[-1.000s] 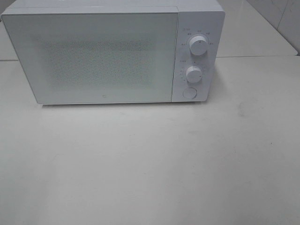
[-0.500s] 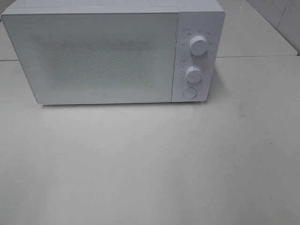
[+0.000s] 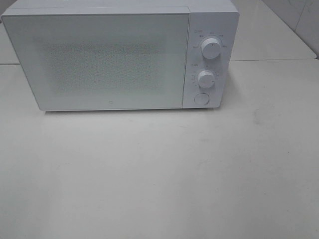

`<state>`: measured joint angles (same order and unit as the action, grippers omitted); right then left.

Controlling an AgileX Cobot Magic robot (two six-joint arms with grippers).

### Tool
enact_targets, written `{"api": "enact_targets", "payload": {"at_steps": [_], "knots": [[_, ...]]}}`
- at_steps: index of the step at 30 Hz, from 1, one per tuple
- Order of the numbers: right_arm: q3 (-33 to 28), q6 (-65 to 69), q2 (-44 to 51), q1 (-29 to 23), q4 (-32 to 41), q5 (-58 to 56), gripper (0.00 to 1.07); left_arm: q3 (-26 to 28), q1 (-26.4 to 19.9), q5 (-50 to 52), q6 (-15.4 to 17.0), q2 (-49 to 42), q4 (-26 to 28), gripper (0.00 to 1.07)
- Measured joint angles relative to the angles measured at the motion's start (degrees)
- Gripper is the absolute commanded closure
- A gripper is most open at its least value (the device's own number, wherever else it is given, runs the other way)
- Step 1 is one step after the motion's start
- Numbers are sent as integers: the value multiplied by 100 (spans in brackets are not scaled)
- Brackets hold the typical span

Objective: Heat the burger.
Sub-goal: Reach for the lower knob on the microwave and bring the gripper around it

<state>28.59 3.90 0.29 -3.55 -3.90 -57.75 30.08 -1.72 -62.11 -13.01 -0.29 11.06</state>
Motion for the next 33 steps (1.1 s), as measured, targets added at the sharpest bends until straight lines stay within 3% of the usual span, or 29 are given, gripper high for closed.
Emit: {"api": "enact_targets", "payload": {"at_steps": [12,33], "knots": [[69,6,-34,0,0,34,32,0,0,0,0,0,0,10],[223,11,-1604,0,-6,1702,32,0,0,0,0,0,-11,10]]}}
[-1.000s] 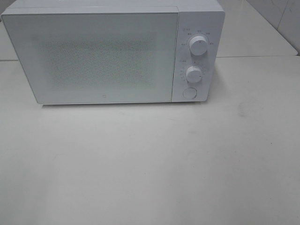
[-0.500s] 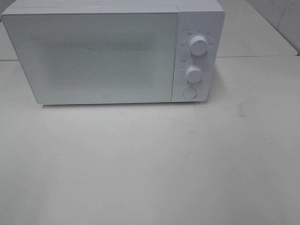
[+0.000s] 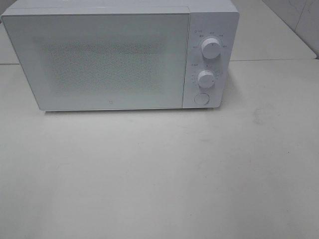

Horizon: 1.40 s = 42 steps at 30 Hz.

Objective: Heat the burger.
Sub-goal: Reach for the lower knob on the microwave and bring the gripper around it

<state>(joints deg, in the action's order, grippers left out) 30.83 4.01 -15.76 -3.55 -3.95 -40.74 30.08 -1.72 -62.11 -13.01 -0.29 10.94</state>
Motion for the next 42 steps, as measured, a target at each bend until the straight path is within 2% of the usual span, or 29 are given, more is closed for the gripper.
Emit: {"api": "enact_targets", "payload": {"at_steps": [11,31,42], "knots": [[-246,0,-710,0,0,1060,32,0,0,0,0,0,-11,10],[-246,0,-2252,0,0,2521,32,0,0,0,0,0,-23,10],[-264,0,-3065,0,17,3799,32,0,0,0,0,0,-23,10]]}}
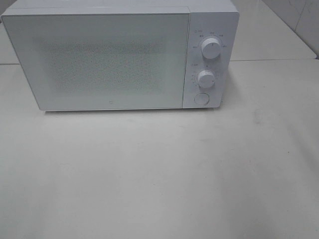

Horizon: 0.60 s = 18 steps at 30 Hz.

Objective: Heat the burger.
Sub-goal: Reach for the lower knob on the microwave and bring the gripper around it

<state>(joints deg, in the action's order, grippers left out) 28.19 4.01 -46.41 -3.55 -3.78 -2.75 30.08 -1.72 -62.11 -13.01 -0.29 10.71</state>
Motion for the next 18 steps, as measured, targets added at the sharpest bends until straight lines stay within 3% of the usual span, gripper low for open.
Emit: {"api": "enact_targets", "payload": {"at_steps": [15,18], "knots": [[-894,-189,-1209,0,17,3329,32,0,0,0,0,0,0,10],[-1146,-567,-1679,0,327,4337,32,0,0,0,0,0,0,10]]}}
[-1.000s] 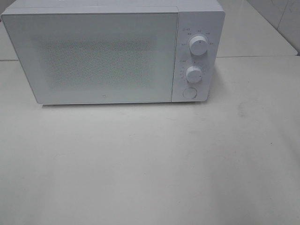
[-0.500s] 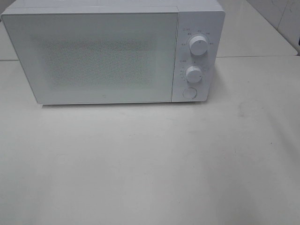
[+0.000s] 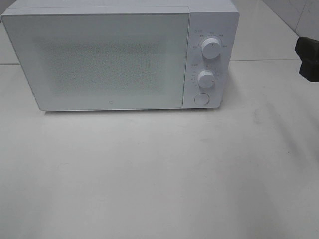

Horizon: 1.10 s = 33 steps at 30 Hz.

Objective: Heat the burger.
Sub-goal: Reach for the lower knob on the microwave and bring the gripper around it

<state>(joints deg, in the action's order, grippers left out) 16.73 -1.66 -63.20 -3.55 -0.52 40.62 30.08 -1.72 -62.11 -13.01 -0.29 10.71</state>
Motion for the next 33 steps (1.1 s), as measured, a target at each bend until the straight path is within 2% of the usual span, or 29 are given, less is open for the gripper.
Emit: {"api": "enact_targets", "payload": {"at_steps": [5,6,8,10,11,13,16,18,19,20,22,24,25,30,33], "knots": [[-178,-218,-367,0,510,877,32,0,0,0,0,0,-6,10],[-275,-286,-550,-97,819,1272,32,0,0,0,0,0,-6,10],[-315,-350,-636,-178,951,1421,32,0,0,0,0,0,-6,10],[-424,-716,-1049,-756,1564,2005,32,0,0,0,0,0,-6,10],[-424,-716,-1049,-756,1564,2005,32,0,0,0,0,0,-6,10],[-424,-1008,-1392,-1243,1988,2401,32,0,0,0,0,0,-6,10],[-424,-1083,-1513,-1421,2154,2544,32,0,0,0,0,0,-6,10],[-418,-1243,-1811,-1902,2590,2779,32,0,0,0,0,0,-6,10],[-418,-1243,-1811,-1902,2590,2779,32,0,0,0,0,0,-6,10],[-418,-1289,-1994,-2229,2848,2813,32,0,0,0,0,0,-6,10],[-418,-1289,-2091,-2384,2968,2819,32,0,0,0,0,0,-6,10],[-413,-1289,-2412,-2922,3403,2836,32,0,0,0,0,0,-6,10],[-413,-1289,-2412,-2922,3403,2836,32,0,0,0,0,0,-6,10],[-315,-1306,-2796,-3558,4108,2848,32,0,0,0,0,0,-6,10],[-166,-1312,-3002,-3759,4240,2853,32,0,0,0,0,0,-6,10]]}}
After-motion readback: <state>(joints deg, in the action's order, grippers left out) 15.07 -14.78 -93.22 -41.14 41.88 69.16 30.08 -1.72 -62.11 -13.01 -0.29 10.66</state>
